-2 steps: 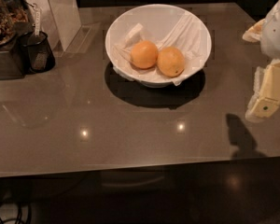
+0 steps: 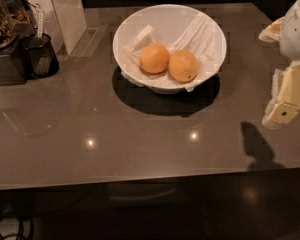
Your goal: Pick orange from white bowl
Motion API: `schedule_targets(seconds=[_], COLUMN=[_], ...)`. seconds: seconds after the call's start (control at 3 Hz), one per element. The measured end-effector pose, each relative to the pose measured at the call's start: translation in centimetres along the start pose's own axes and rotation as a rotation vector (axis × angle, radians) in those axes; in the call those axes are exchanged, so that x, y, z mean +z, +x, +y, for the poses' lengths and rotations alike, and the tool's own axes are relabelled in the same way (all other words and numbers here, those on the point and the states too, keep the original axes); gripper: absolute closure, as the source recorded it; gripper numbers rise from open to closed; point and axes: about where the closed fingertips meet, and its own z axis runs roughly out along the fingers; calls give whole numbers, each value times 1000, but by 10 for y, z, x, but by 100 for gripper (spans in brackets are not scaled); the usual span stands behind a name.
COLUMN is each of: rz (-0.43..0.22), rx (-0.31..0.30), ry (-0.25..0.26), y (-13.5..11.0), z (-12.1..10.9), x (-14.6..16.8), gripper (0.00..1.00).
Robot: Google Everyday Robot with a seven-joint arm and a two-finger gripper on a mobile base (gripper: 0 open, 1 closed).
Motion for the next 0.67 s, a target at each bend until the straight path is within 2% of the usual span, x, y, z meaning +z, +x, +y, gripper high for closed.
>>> schedule_targets(seconds=[0.33,0.67], rz=[-63,-156], rx=[-39,-94], ry=[4,-10], y=[-21,-50], z=[-17,-44], x=[-3,-2], gripper=[0,0])
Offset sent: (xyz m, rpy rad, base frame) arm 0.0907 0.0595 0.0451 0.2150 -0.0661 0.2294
